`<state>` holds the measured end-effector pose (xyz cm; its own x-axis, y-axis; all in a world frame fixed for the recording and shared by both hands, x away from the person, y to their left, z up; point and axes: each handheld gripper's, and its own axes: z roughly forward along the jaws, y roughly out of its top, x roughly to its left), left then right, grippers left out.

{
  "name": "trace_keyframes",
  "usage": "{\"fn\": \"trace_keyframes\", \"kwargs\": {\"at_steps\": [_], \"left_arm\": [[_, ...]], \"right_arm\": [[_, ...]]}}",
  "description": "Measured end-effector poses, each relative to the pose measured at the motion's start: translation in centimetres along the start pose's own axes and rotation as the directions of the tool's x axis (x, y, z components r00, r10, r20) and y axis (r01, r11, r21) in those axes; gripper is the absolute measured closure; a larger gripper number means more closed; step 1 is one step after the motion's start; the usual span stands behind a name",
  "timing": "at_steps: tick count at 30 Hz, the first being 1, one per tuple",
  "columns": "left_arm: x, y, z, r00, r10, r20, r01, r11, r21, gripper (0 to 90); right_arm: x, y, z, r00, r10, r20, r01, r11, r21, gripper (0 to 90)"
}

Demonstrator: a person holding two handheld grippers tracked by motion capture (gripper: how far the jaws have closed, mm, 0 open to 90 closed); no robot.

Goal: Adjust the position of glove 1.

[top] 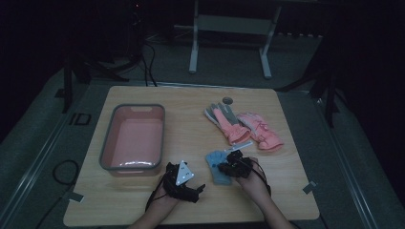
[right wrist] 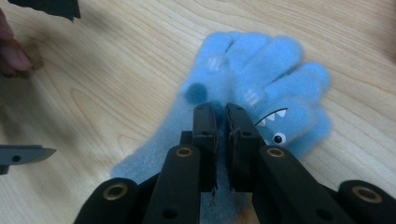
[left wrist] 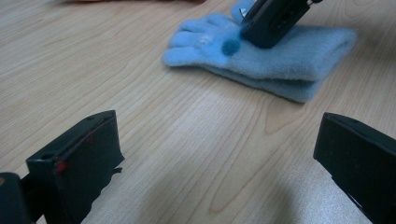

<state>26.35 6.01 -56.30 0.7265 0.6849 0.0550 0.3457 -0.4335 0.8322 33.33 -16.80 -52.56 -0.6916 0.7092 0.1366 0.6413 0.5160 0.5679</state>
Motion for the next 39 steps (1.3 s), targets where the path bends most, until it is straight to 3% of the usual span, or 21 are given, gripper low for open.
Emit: {"fn": "trace_keyframes", "kwargs": {"at_steps": [6,12,15,17,22,26,29,31,33,36,39], "left_arm": [[0.0,0.0,0.0,1.0,-0.002,0.002,0.002,1.0,0.003,0.9],[0.1,0.0,-0.2,0.9997,-0.01,0.023,0.011,0.9998,-0.019,0.9],[0.1,-0.1,-0.2,0.9996,-0.02,0.019,0.02,0.9995,-0.025,0.9],[0.2,-0.1,-0.2,0.9994,-0.032,0.014,0.032,0.999,-0.03,0.9],[0.5,-0.1,-0.3,0.9975,-0.063,0.032,0.065,0.9968,-0.048,0.9],[0.2,-0.1,-0.2,0.9988,-0.035,0.035,0.036,0.9989,-0.03,0.9],[-0.3,0.0,-0.1,0.9993,0.021,0.032,-0.021,0.9997,-0.008,0.9],[-0.4,0.0,-0.1,0.9984,0.054,0.018,-0.053,0.9982,-0.029,0.9],[-0.2,0.1,-0.2,0.9987,0.039,0.033,-0.038,0.9986,-0.036,0.9],[0.3,0.4,-0.2,0.9961,-0.027,0.084,0.024,0.9993,0.029,0.9],[0.4,0.6,-0.3,0.9915,-0.067,0.111,0.063,0.9972,0.041,0.9]], "right_arm": [[-0.2,-0.3,0.4,1.0,-0.002,0.001,0.002,1.0,0.004,78.6],[0.1,-0.2,-0.6,0.9994,-0.035,-0.001,0.035,0.999,-0.022,56.4],[-0.3,-0.1,-1.3,0.9995,-0.031,-0.011,0.03,0.998,-0.054,42.1],[-0.7,-0.2,-1.7,0.9984,-0.037,-0.043,0.034,0.997,-0.068,29.0],[-1.5,-0.5,-2.9,0.9982,-0.019,-0.056,0.012,0.991,-0.133,20.0],[-2.2,-0.8,-3.4,0.9972,-0.029,-0.069,0.017,0.987,-0.158,18.2],[-2.7,-1.0,-3.6,0.996,-0.038,-0.081,0.022,0.983,-0.183,17.5],[-2.9,-1.1,-3.7,0.9961,-0.058,-0.066,0.045,0.981,-0.189,13.8],[-3.1,-1.2,-3.8,0.9969,-0.062,-0.05,0.052,0.981,-0.185,13.7],[-3.3,-1.5,-3.8,0.9981,-0.051,-0.034,0.046,0.988,-0.146,13.7],[-3.6,-1.7,-3.9,0.9982,-0.042,-0.042,0.036,0.99,-0.139,13.4]]}}
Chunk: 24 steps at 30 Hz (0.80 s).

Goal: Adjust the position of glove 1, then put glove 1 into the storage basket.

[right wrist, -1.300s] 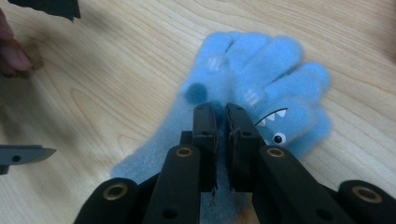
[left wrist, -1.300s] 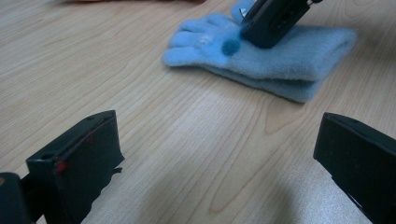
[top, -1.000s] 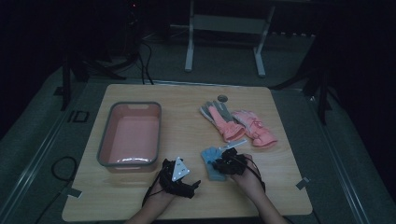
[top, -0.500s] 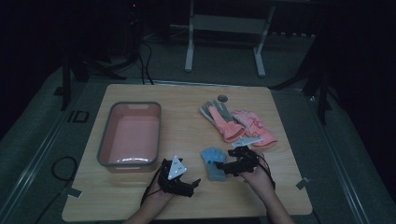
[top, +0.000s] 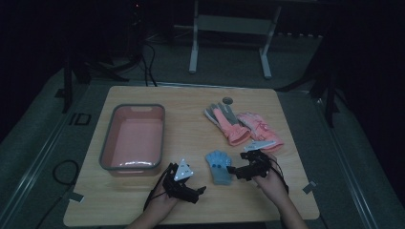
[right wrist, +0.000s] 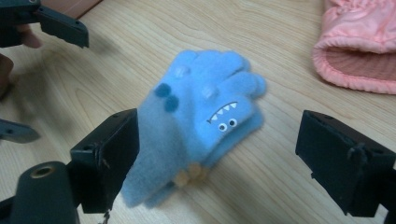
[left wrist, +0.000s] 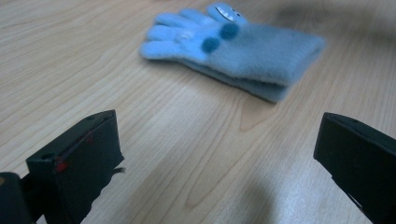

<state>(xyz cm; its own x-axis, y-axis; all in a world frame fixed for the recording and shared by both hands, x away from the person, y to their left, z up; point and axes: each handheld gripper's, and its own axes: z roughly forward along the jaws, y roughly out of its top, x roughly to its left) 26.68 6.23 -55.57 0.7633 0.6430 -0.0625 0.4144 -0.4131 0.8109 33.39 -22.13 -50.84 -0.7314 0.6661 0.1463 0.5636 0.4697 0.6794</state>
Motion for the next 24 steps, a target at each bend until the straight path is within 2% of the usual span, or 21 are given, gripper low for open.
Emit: {"fn": "trace_keyframes", "kwargs": {"at_steps": [2,4,5,6,7,11,13,16,18,20,21,22,24], "left_arm": [[-0.2,0.2,-0.1,0.9997,0.024,-0.01,-0.023,0.9996,0.013,0.9],[-0.2,0.4,-0.1,0.9996,0.028,-0.002,-0.028,0.9995,0.016,0.9],[-0.2,0.7,-0.1,0.9996,0.018,0.022,-0.018,0.9996,0.024,0.9],[-0.3,0.9,-0.1,0.9988,0.041,0.026,-0.042,0.9982,0.042,0.9],[-0.3,0.9,-0.1,0.9988,0.041,0.026,-0.042,0.9982,0.042,0.9],[-0.7,1.2,-0.1,0.9945,0.083,0.063,-0.086,0.9958,0.033,0.9],[-1.1,1.5,0.1,0.9911,0.111,0.074,-0.114,0.9929,0.035,0.9],[-1.7,2.0,0.5,0.9817,0.164,0.097,-0.167,0.9854,0.03,0.9],[-2.1,2.5,0.8,0.973,0.204,0.108,-0.208,0.9778,0.025,1.0],[-2.3,2.8,1.0,0.9667,0.222,0.127,-0.226,0.9741,0.013,5.3],[-2.3,2.8,1.0,0.9667,0.222,0.127,-0.226,0.9741,0.013,6.7],[-2.5,3.3,1.5,0.958,0.249,0.141,-0.255,0.9666,0.023,6.7],[-2.6,3.7,2.0,0.9509,0.273,0.147,-0.28,0.9595,0.031,12.6]], "right_arm": [[-0.2,-0.1,-0.2,1.0,-0.001,0.001,0.001,1.0,0.005,13.3],[-0.4,-0.3,-0.3,1.0,0.006,-0.006,-0.006,1.0,-0.001,12.6],[-0.5,-0.3,-0.4,0.9993,0.022,-0.031,-0.022,1.0,-0.005,11.7],[-0.5,-0.3,-0.4,0.9989,0.028,-0.036,-0.029,1.0,-0.005,11.7],[-0.5,-0.3,-0.4,0.9989,0.028,-0.036,-0.029,1.0,-0.005,11.7],[-0.2,-0.2,-0.5,0.9978,0.033,-0.057,-0.034,0.999,-0.024,11.8],[-0.3,-0.1,-0.6,0.9978,0.034,-0.058,-0.035,0.999,-0.032,17.5],[-0.5,0.1,-0.5,0.9987,0.016,-0.048,-0.018,0.999,-0.037,26.5],[-0.7,0.3,-0.4,0.999,0.01,-0.044,-0.012,0.999,-0.037,31.4],[-0.8,0.6,-0.1,0.9991,0.02,-0.038,-0.021,0.999,-0.042,37.1],[-0.8,0.6,-0.1,0.9991,0.02,-0.038,-0.021,0.999,-0.042,37.1],[-0.9,0.7,-0.1,0.9991,0.024,-0.035,-0.025,0.999,-0.045,40.2],[-1.0,1.2,0.4,0.9986,0.044,-0.029,-0.045,0.998,-0.049,43.1]]}}
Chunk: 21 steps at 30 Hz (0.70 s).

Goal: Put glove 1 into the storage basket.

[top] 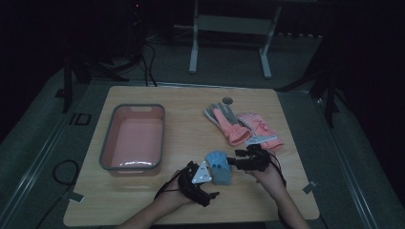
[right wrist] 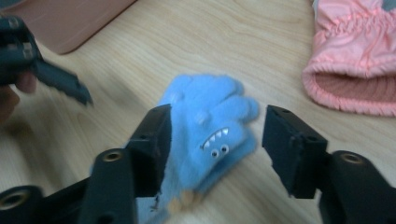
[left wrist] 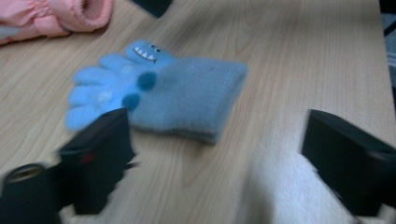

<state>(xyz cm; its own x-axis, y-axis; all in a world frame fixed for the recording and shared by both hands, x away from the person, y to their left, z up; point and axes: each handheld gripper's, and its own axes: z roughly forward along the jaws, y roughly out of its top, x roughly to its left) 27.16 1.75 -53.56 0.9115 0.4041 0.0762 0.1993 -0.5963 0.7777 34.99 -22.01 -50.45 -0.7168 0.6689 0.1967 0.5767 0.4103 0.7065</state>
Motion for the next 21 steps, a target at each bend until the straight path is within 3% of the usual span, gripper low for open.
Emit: {"fn": "trace_keyframes", "kwargs": {"at_steps": [2,5,9,11,16,18,19,21], "left_arm": [[-0.1,0.4,0.5,0.9992,0.04,0.005,-0.04,0.9991,0.01,15.2],[-0.3,1.0,1.3,0.9927,0.117,0.029,-0.117,0.9929,0.02,23.8],[-0.3,1.2,2.6,0.979,0.192,0.07,-0.195,0.9793,0.053,35.2],[-0.4,1.2,3.0,0.9722,0.221,0.078,-0.226,0.9727,0.054,35.3],[-0.1,1.5,3.4,0.9587,0.275,0.074,-0.28,0.9577,0.069,39.5],[0.1,1.3,3.8,0.9571,0.279,0.078,-0.285,0.9557,0.075,41.5],[0.1,1.2,4.0,0.9539,0.293,0.066,-0.298,0.9511,0.082,42.7],[0.1,1.0,4.1,0.9532,0.297,0.058,-0.301,0.9506,0.077,51.0]], "right_arm": [[-0.1,0.3,0.4,1.0,0.009,-0.003,-0.009,1.0,0.003,43.0],[0.0,0.5,1.4,0.9997,0.022,-0.012,-0.022,1.0,0.016,39.1],[0.0,0.5,2.9,0.9998,0.017,0.013,-0.017,0.999,0.043,35.2],[0.0,0.3,3.5,0.9999,0.012,0.007,-0.012,0.999,0.051,34.3],[-0.1,-0.4,4.6,0.9997,-0.021,0.007,0.021,0.997,0.08,32.1],[-0.3,-0.6,4.8,0.9998,-0.02,0.006,0.02,0.997,0.081,32.1],[-0.4,-0.7,4.9,0.9998,-0.018,0.004,0.017,0.996,0.087,32.1],[-0.4,-0.9,5.1,0.9999,-0.016,0.002,0.016,0.996,0.092,32.1]]}}
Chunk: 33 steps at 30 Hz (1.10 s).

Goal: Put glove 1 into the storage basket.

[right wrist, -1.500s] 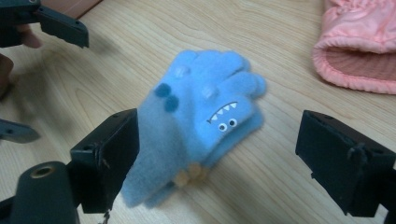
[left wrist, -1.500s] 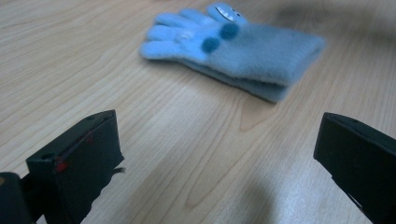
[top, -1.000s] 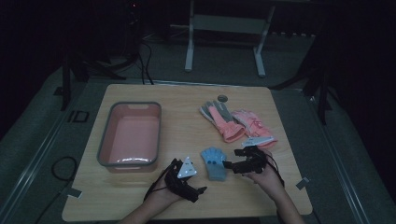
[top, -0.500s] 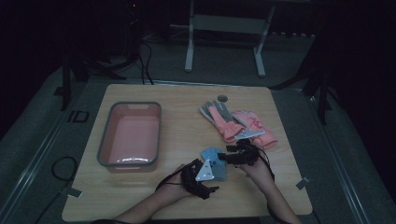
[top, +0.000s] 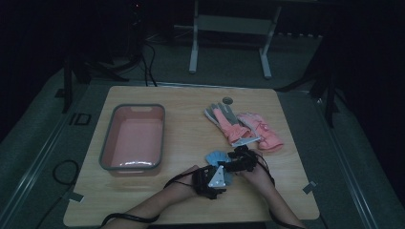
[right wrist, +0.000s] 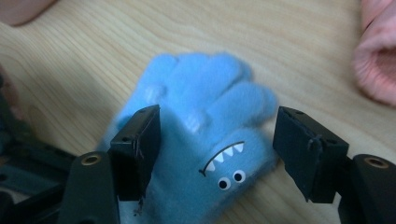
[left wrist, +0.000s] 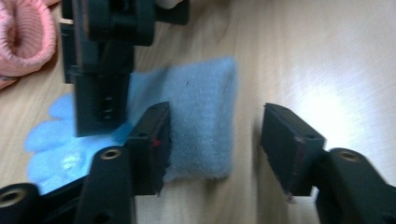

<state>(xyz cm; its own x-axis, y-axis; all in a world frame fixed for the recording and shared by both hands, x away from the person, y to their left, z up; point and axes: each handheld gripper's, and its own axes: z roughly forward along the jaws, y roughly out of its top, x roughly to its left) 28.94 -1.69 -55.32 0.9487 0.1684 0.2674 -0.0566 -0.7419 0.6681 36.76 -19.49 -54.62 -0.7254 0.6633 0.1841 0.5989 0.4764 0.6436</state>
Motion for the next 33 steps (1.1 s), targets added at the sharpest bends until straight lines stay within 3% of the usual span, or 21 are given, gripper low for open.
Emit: {"fn": "trace_keyframes", "kwargs": {"at_steps": [1,2,4,5,8,10,12,16,25,30,33], "left_arm": [[0.2,-0.1,0.0,0.9997,0.006,-0.024,-0.006,1.0,0.0,51.0],[0.3,-0.1,-0.1,0.9999,-0.002,-0.016,0.002,1.0,-0.003,61.9],[0.8,-0.3,-0.2,0.9996,-0.028,0.008,0.028,0.9996,-0.01,65.6],[0.9,-0.3,-0.2,0.999,-0.043,0.014,0.043,0.999,-0.012,68.5],[1.4,-0.3,-0.3,0.9969,-0.07,0.036,0.071,0.9975,-0.009,72.8],[1.7,-0.3,-0.3,0.9939,-0.097,0.052,0.098,0.9952,-0.011,74.2],[2.1,-0.4,-0.4,0.9921,-0.1,0.076,0.102,0.9947,-0.015,75.8],[2.7,-0.2,-0.7,0.9878,-0.112,0.108,0.113,0.9936,0.006,76.9],[3.5,0.8,-2.8,0.9918,-0.115,0.056,0.115,0.9933,-0.01,77.5],[4.3,1.4,-4.8,0.995,-0.094,0.032,0.095,0.9954,-0.013,77.8],[4.9,1.5,-5.8,0.9941,-0.103,0.033,0.103,0.9946,-0.011,77.9]], "right_arm": [[0.0,-0.1,0.1,1.0,-0.003,-0.003,0.003,1.0,-0.008,32.4],[0.1,-0.3,0.1,0.9995,-0.024,-0.019,0.023,1.0,-0.012,36.0],[0.1,-0.3,0.1,0.9991,-0.034,-0.028,0.033,0.999,-0.017,40.9],[0.0,-0.3,0.1,0.9979,-0.037,-0.054,0.036,0.999,-0.014,46.1],[0.1,-0.3,0.3,0.9947,-0.05,-0.09,0.049,0.999,-0.013,60.4],[0.0,-0.3,0.4,0.9954,-0.028,-0.091,0.026,0.999,-0.019,72.1],[0.2,-0.2,0.5,0.9945,-0.029,-0.101,0.028,1.0,-0.006,77.2],[0.4,0.0,0.2,0.9946,-0.029,-0.1,0.028,1.0,-0.005,81.0],[0.6,1.6,-1.1,0.993,-0.013,-0.117,0.006,0.999,-0.054,82.5],[1.2,3.0,-1.9,0.9922,-0.045,-0.116,0.036,0.996,-0.083,82.5],[1.5,4.1,-2.2,0.9901,-0.058,-0.128,0.047,0.995,-0.091,82.5]]}}
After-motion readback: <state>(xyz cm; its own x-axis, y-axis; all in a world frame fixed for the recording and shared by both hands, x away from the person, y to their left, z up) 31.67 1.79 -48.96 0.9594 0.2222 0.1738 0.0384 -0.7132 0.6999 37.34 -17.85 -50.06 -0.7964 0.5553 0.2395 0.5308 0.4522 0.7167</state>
